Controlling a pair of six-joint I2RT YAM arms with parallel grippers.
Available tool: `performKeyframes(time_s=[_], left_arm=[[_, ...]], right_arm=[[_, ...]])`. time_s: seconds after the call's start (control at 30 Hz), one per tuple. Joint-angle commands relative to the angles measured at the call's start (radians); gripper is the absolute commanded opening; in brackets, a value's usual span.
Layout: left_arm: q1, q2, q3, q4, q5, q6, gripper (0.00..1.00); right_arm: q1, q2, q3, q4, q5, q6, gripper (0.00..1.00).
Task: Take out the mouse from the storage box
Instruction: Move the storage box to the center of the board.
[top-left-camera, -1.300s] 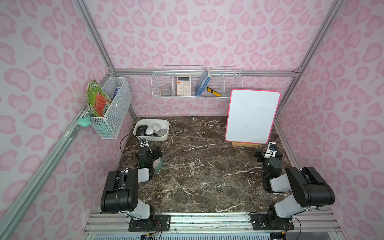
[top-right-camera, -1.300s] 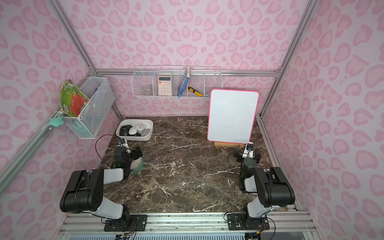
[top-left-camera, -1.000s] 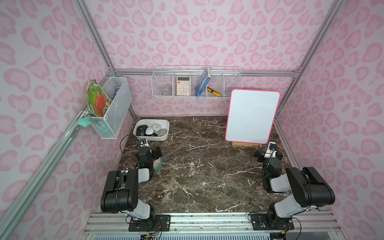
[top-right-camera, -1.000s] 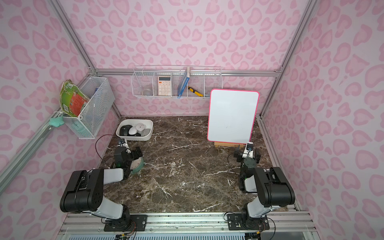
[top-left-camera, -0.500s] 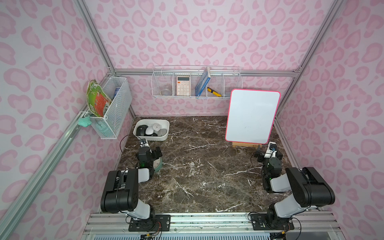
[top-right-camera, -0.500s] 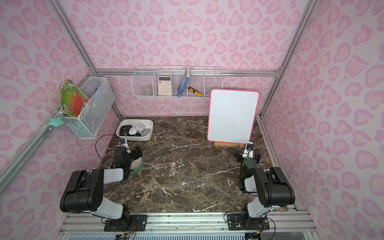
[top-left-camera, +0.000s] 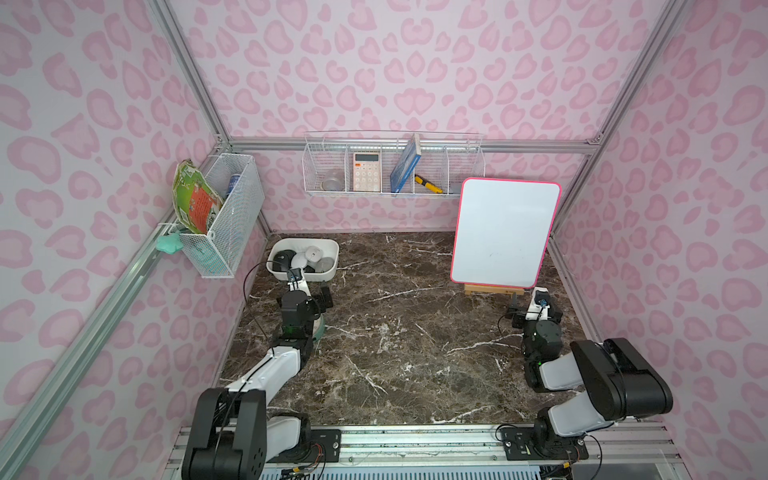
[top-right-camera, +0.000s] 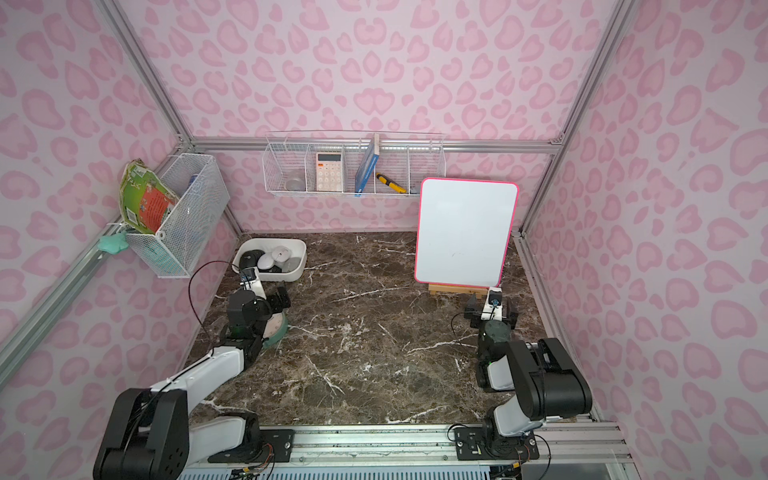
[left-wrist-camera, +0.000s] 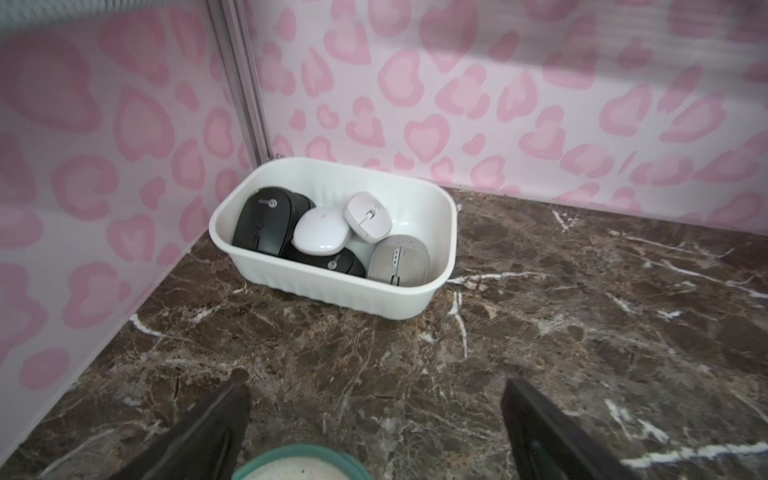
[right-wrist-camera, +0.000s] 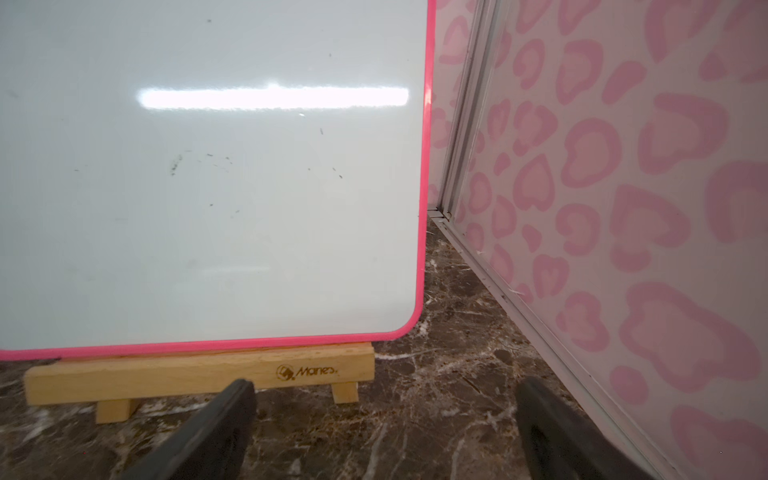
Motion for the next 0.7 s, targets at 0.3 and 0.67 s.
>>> performKeyframes(time_s=[0.3,0.67], left_arm=[[-0.094,-0.241,0.226,-0.412,0.031,-0.234,0.99],[-0.069,-0.13,0.477,-0.867,-0.093,-0.642,0.99]], right_arm=[[0.136,-0.554,0.271,-0.783,0.071,0.257,1.0],[-0.105,-0.878,0.201,-1.068,-0.241,0.583,1.0]])
